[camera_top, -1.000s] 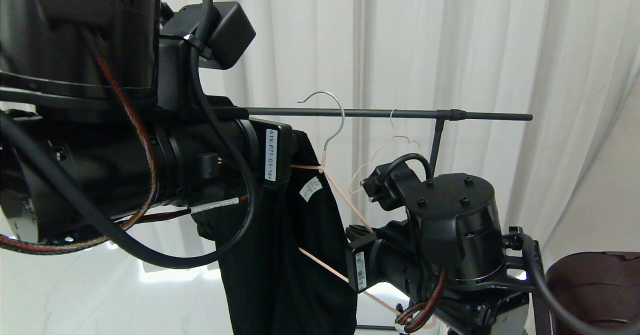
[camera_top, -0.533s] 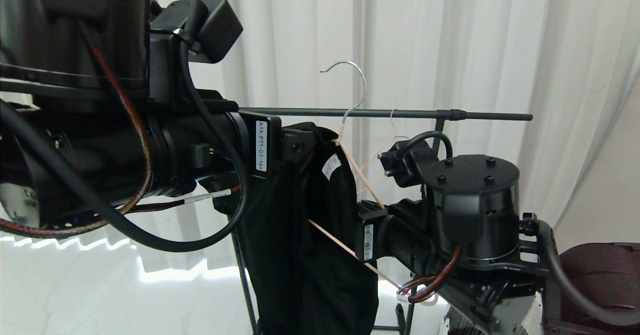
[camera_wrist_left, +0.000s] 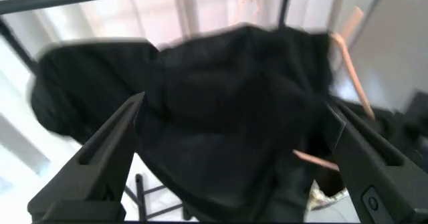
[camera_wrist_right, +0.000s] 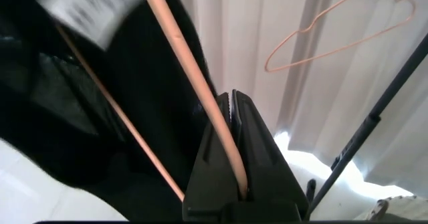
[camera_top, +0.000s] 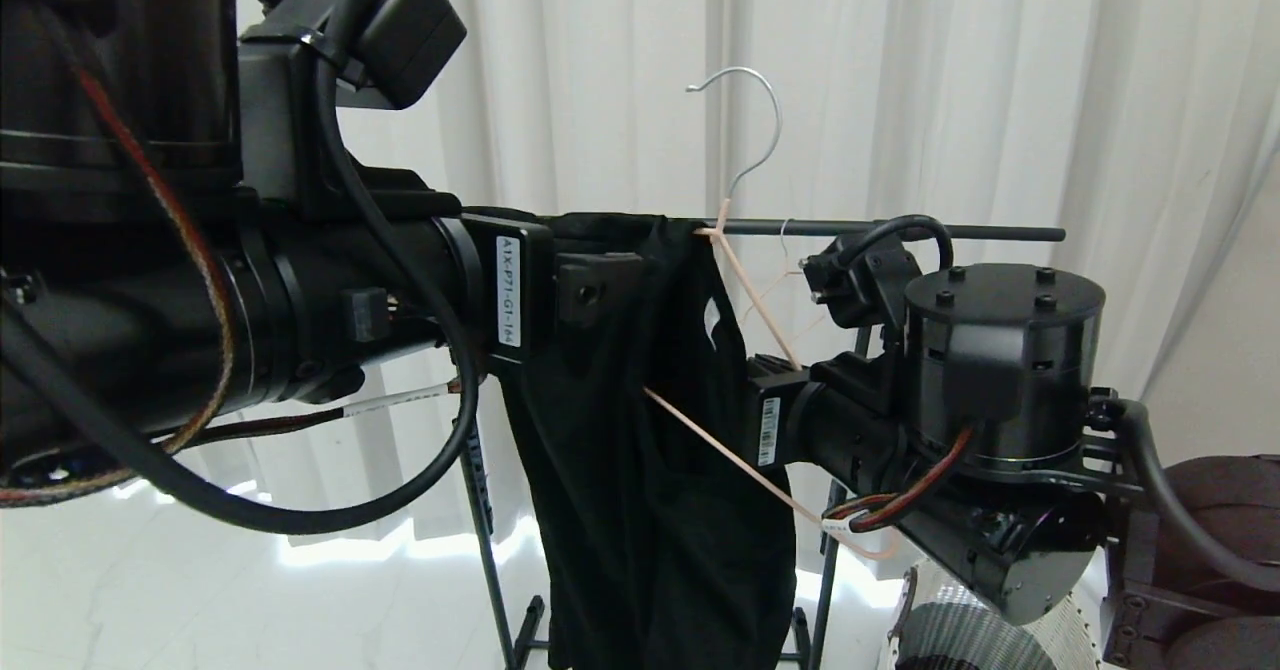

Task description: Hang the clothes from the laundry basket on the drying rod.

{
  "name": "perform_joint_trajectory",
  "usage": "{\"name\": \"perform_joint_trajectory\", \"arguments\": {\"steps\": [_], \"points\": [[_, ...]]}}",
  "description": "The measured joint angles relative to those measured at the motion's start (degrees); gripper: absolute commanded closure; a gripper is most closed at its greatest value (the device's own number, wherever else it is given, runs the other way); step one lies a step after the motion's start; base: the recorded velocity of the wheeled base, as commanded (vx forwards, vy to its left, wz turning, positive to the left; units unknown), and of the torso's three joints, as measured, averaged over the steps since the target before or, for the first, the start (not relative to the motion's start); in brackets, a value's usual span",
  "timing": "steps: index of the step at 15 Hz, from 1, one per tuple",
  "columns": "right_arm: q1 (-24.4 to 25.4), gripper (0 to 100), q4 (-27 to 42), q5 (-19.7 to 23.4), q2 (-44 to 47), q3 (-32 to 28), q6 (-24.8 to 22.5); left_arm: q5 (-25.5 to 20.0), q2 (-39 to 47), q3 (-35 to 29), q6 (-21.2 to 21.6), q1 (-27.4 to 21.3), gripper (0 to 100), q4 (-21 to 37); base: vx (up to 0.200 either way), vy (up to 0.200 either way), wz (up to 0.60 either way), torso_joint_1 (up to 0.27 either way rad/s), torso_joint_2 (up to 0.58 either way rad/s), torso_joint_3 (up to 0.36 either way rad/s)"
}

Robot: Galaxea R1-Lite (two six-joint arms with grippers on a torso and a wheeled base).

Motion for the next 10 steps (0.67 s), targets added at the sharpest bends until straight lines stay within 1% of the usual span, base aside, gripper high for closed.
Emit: {"name": "perform_joint_trajectory", "arguments": {"steps": [3, 6, 8, 9, 10], "points": [[-0.12, 100, -0.24, 0.01, -0.02, -0.30, -0.74, -0.05, 0.02, 1.11, 0.04, -2.80, 0, 0.01, 0.000, 0.000, 0.00, 0.000, 0.00, 0.000], [-0.34, 100, -0.20, 0.00, -0.24, -0.17, -0.99, 0.00, -0.37, 2.34, 0.91, -3.04, 0, 0.01, 0.000, 0.000, 0.00, 0.000, 0.00, 0.000], [-1.19, 100, -0.20, 0.11, -1.02, 1.07, -2.79, -0.41, -1.83, 4.00, 1.82, -0.49, 0, 0.04, 0.000, 0.000, 0.00, 0.000, 0.00, 0.000], [-1.68, 100, -0.20, 0.28, -1.56, 2.15, -3.58, -1.67, -2.90, 4.99, 2.77, 1.49, 0, 0.01, 0.000, 0.000, 0.00, 0.000, 0.00, 0.000], [-2.10, 100, -0.20, 0.77, -2.32, 3.85, -4.22, -4.92, -4.47, 6.25, 4.32, 4.19, 0, 0.01, 0.000, 0.000, 0.00, 0.000, 0.00, 0.000]]}}
